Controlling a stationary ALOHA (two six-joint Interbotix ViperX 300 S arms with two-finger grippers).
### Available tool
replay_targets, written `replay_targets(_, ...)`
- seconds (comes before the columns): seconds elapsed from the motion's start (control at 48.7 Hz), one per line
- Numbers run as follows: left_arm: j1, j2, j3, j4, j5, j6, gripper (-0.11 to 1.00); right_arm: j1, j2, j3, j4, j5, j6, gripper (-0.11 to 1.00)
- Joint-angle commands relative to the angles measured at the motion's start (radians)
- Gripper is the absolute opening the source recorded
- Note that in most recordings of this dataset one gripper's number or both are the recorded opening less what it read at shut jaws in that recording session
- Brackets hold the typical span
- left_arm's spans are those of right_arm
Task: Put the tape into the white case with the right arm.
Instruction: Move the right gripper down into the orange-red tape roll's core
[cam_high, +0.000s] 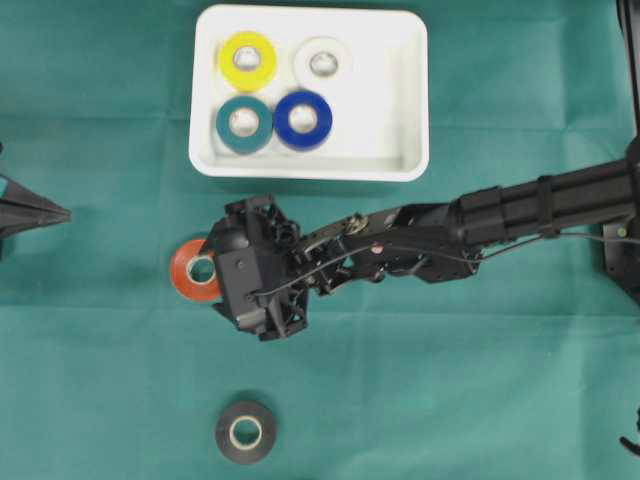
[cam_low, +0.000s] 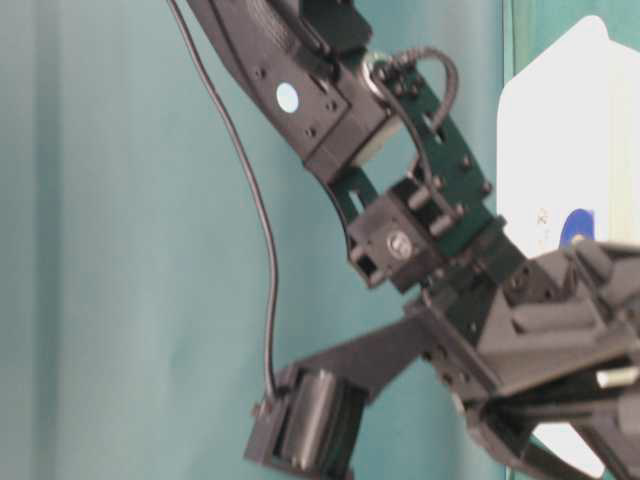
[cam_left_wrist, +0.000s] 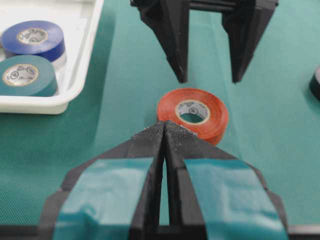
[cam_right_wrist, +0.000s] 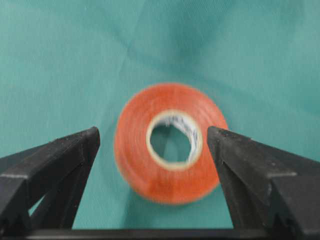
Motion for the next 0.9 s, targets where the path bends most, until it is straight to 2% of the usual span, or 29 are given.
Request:
replay_targets(0.0,0.003,0.012,-0.017,0.0,-0.005,0.002,0.01,0.009,-0.008,-0.044,-0.002,-0.002,0.003,0.62)
replay_targets(0.781,0.003,0.012,-0.017,0.0,-0.003,0.002,0.01,0.018,0.1,-0.095,0.008,0.041,0.012,0.61)
replay_targets(0.884,0.003,0.012,-0.017,0.0,-0.005,0.0,0.01,0.018,0.101,-0.101,0.008,0.04,0.029,0.61)
